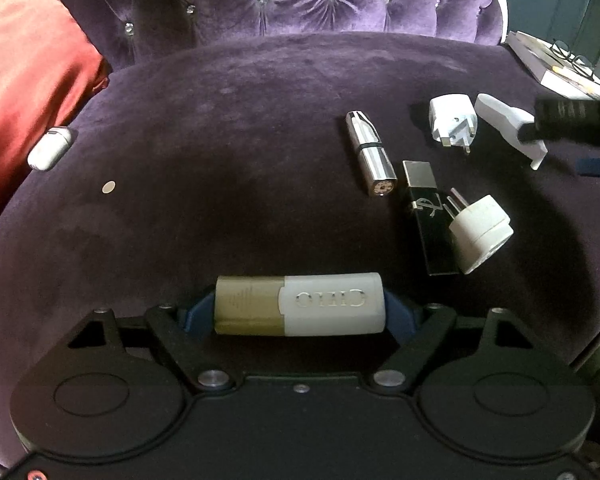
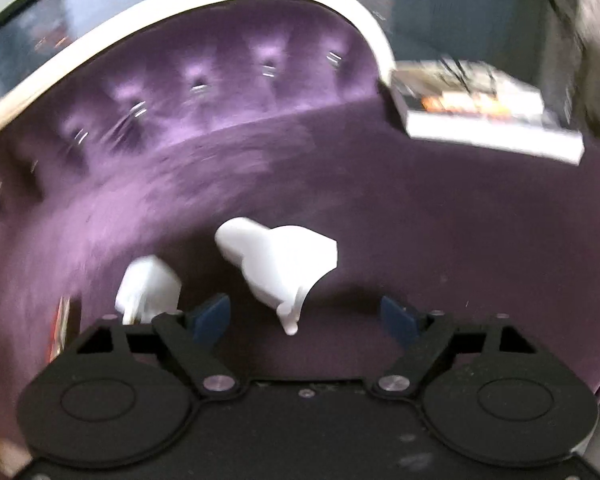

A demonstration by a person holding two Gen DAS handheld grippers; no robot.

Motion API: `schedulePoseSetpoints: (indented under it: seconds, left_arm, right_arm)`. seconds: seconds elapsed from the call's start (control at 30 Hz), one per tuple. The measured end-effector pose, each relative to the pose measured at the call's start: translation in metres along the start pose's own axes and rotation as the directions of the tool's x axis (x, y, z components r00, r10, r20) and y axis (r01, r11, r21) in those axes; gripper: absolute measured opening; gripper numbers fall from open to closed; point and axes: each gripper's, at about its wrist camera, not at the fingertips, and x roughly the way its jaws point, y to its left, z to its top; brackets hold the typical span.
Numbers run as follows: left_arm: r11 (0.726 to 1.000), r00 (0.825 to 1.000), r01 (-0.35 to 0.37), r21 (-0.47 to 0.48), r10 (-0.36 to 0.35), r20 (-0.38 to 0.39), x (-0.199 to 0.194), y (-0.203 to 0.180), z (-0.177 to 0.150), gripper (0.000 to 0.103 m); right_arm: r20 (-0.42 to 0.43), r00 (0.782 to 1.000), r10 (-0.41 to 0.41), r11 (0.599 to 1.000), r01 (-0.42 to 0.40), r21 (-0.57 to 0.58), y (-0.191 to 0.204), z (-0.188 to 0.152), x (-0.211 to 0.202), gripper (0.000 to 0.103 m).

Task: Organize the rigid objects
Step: 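Close the left tool on the white-and-gold tube while the right tool grasps the white plastic clip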

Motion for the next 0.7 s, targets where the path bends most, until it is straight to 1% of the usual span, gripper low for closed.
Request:
schedulePoseSetpoints:
  seconds: [0.03, 0.07, 0.13, 0.2, 0.23, 0.3, 0.37, 0.43, 0.5, 0.57, 0.6, 0.63, 0.67, 0.7]
  left_arm:
    - [1.0, 1.0, -0.001, 0.001, 0.001, 0.0, 0.0, 0.0, 0.0, 0.08]
    - [1.0, 1.0, -0.001, 0.001, 0.001, -0.002, 0.0, 0.0, 0.0, 0.08]
    - [1.0, 1.0, 0.0, 0.001, 0.0, -0.007, 0.001, 0.0, 0.001, 0.08]
    - [1.0, 1.0, 0.004, -0.002, -0.004, -0.011, 0.001, 0.001, 0.002, 0.08]
    - [1.0, 1.0, 0.006, -0.003, -0.006, -0.012, 0.001, 0.002, 0.002, 0.08]
    - [1.0, 1.0, 0.008, -0.003, -0.008, -0.014, 0.002, 0.003, 0.003, 0.08]
    - [1.0, 1.0, 0.01, -0.005, -0.01, -0.016, 0.002, 0.003, 0.003, 0.08]
    - [1.0, 1.0, 0.014, -0.008, -0.015, -0.018, 0.002, 0.005, 0.003, 0.08]
    - [1.0, 1.0, 0.018, -0.011, -0.019, -0.021, 0.002, 0.006, 0.004, 0.08]
    - [1.0, 1.0, 0.021, -0.014, -0.021, -0.023, 0.002, 0.006, 0.005, 0.08]
    - [1.0, 0.999, 0.021, -0.015, -0.021, -0.024, 0.002, 0.006, 0.005, 0.08]
    - [1.0, 0.999, 0.021, -0.016, -0.022, -0.024, 0.002, 0.006, 0.005, 0.08]
    - [1.0, 0.999, 0.022, -0.015, -0.022, -0.023, 0.002, 0.006, 0.005, 0.08]
    - [1.0, 0.999, 0.021, -0.015, -0.022, -0.023, 0.002, 0.006, 0.005, 0.08]
  right_arm:
    - [-0.029, 0.999, 0.028, 0.997, -0.025, 0.078, -0.005, 0.007, 0.006, 0.082]
    - [-0.06, 0.997, 0.039, 0.989, -0.03, 0.145, -0.008, 0.014, 0.012, 0.086]
    - [-0.107, 0.994, 0.007, 0.97, 0.02, 0.243, -0.006, 0.028, 0.023, 0.093]
    - [-0.139, 0.99, -0.028, 0.96, 0.066, 0.274, 0.003, 0.042, 0.035, 0.095]
    - [-0.16, 0.986, -0.042, 0.957, 0.086, 0.277, 0.009, 0.048, 0.041, 0.098]
    - [-0.222, 0.972, -0.081, 0.952, 0.141, 0.271, 0.02, 0.06, 0.056, 0.098]
    - [-0.258, 0.956, -0.141, 0.943, 0.209, 0.26, 0.031, 0.068, 0.068, 0.099]
    - [-0.272, 0.947, -0.173, 0.935, 0.244, 0.256, 0.038, 0.073, 0.078, 0.1]
    - [-0.302, 0.929, -0.213, 0.929, 0.288, 0.233, 0.044, 0.074, 0.084, 0.1]
    - [-0.303, 0.92, -0.247, 0.926, 0.317, 0.205, 0.05, 0.073, 0.087, 0.101]
    - [-0.304, 0.916, -0.261, 0.926, 0.326, 0.189, 0.053, 0.072, 0.088, 0.1]
    - [-0.301, 0.914, -0.273, 0.926, 0.335, 0.177, 0.055, 0.071, 0.087, 0.097]
    - [-0.293, 0.916, -0.275, 0.927, 0.333, 0.173, 0.056, 0.071, 0.084, 0.088]
    - [-0.283, 0.919, -0.275, 0.931, 0.328, 0.16, 0.058, 0.071, 0.08, 0.088]
